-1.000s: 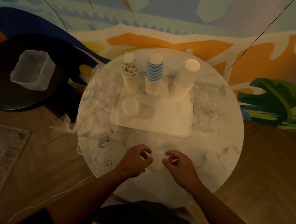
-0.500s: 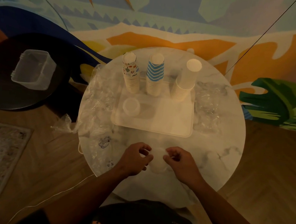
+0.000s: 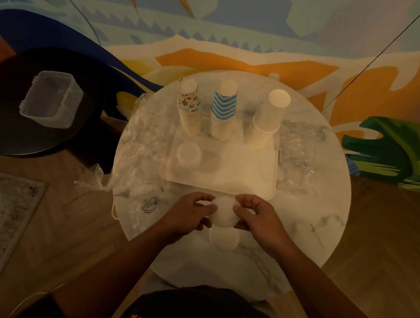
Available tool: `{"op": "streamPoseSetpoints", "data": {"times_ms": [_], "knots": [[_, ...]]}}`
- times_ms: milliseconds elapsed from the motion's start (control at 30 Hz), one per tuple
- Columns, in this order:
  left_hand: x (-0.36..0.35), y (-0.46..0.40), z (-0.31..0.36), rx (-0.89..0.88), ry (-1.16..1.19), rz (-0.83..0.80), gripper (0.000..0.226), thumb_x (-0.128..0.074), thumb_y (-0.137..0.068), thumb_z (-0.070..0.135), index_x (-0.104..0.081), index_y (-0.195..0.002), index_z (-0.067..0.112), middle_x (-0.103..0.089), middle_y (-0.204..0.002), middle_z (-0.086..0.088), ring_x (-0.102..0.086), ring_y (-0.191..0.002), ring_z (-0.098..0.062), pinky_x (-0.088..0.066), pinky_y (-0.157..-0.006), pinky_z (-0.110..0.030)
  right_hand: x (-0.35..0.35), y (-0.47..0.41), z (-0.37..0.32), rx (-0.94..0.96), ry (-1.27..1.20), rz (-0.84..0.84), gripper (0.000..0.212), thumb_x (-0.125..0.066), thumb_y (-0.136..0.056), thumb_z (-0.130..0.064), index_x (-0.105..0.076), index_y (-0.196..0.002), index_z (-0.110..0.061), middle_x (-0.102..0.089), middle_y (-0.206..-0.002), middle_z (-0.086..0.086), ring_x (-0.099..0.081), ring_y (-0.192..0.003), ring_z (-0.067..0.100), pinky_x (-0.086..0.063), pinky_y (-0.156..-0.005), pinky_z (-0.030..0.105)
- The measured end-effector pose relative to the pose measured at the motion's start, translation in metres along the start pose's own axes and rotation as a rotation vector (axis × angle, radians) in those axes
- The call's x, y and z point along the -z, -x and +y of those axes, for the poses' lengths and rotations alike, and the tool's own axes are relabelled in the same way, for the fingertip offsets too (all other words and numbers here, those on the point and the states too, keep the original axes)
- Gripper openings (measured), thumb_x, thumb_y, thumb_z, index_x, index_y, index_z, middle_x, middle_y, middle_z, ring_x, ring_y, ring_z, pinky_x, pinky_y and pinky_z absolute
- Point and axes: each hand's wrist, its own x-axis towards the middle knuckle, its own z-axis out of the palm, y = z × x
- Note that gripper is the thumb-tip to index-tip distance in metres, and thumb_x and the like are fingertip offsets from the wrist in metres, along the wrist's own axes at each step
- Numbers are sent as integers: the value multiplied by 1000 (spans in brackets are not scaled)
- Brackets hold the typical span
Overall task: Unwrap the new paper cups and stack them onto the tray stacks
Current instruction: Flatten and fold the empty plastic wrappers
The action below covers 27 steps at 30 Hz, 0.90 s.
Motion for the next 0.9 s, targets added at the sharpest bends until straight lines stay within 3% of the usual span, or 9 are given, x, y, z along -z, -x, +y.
{"op": "streamPoseSetpoints", "data": {"times_ms": [167,300,400,533,667,733,833,900], "knots": [[13,-9,11,52,128,31,21,-65,-97,18,-69,-117,13,-74,-93,-11,-66,-66,-17,-52,-60,-28,-8,0,-14,248,269,-66,25,-71,-94,-25,-67,-117,-32,-63,-125,-8,-68,-94,10,-57,-83,25],[25,-12,19,94,229,29,21,-61,-99,16,-70,-115,6,-68,-91,-14,-62,-63,-16,-49,-55,-24,-8,-4,-17,376,590,-215,42,-79,-85,-37,-63,-125,-40,-41,-148,-21,-50,-125,-4,-46,-98,14],[34,-13,22,117,256,-3,24,-61,-99,18,-70,-116,4,-67,-91,-14,-61,-65,-17,-48,-56,-24,-13,-14,-21,490,694,-170,34,-75,-89,-32,-65,-122,-35,-43,-147,-16,-44,-131,-5,-38,-103,12],[42,-12,28,126,223,23,32,-56,-102,35,-68,-114,9,-72,-99,-14,-67,-71,-18,-52,-62,-26,-26,-28,-29,531,624,-116,24,-71,-94,-24,-67,-117,-27,-57,-126,-13,-53,-116,-4,-39,-95,8],[52,-14,37,78,198,76,33,-50,-103,46,-67,-111,19,-73,-108,-9,-73,-85,-25,-58,-69,-33,-38,-43,-35,400,538,-104,25,-67,-97,-30,-66,-122,-26,-62,-94,-26,-59,-90,-3,-47,-85,14],[56,-16,39,17,186,105,29,-53,-103,42,-67,-112,18,-72,-109,-8,-73,-87,-25,-61,-71,-35,-44,-52,-39,373,527,-97,26,-65,-98,-32,-66,-123,-23,-64,-88,-21,-58,-79,0,-45,-75,13],[62,-21,37,-107,101,164,28,-64,-99,28,-64,-125,17,-71,-108,-9,-74,-83,-23,-62,-69,-33,-53,-67,-45,352,454,-65,28,-67,-97,-31,-64,-123,-21,-69,-97,-8,-63,-82,5,-47,-74,14],[67,-27,35,-171,16,225,32,-68,-97,20,-63,-128,16,-72,-102,-8,-74,-82,-25,-63,-67,-34,-60,-77,-47,315,409,-33,33,-70,-94,-30,-60,-125,-24,-68,-90,-4,-62,-78,5,-46,-72,11]]}}
